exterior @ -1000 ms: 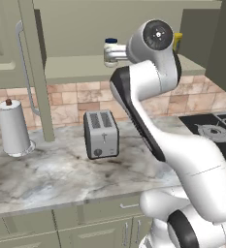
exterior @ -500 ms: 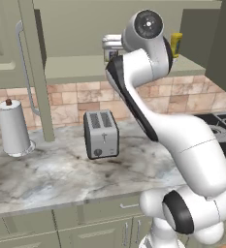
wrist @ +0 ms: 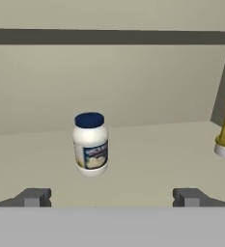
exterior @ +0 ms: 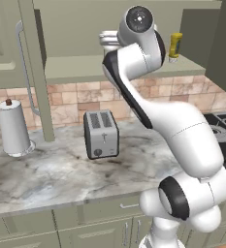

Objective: Take 2 condiments from the cabinet and move them on the counter near the stove.Make sure the condiments are lined up with each other, next to each other.

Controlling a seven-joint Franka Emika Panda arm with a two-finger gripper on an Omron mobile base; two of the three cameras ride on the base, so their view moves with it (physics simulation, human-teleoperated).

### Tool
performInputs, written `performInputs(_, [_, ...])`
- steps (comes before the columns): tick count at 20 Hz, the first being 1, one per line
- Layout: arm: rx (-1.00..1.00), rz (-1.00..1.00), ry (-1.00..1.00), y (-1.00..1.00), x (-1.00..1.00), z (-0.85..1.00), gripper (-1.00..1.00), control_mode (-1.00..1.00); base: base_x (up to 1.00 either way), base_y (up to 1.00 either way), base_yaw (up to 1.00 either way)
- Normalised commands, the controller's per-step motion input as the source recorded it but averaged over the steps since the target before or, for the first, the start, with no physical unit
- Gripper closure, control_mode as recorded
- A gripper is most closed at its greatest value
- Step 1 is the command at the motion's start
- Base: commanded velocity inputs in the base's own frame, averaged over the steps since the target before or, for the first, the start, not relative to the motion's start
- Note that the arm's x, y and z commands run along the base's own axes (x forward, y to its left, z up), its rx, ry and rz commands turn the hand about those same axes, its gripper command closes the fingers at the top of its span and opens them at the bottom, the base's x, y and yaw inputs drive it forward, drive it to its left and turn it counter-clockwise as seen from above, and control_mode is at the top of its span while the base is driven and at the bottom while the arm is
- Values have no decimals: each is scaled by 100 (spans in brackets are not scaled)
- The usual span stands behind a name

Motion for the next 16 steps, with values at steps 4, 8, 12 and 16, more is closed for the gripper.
performInputs(4, [0, -2, 0, 0, 27, -3, -100, -100, 0, 0, 0])
performInputs(8, [0, -1, 0, 0, 24, -8, -100, -100, 0, 0, 0])
performInputs(12, [0, -1, 0, 0, 24, -12, -100, -100, 0, 0, 0])
performInputs(16, [0, -1, 0, 5, 31, -13, -100, -100, 0, 0, 0])
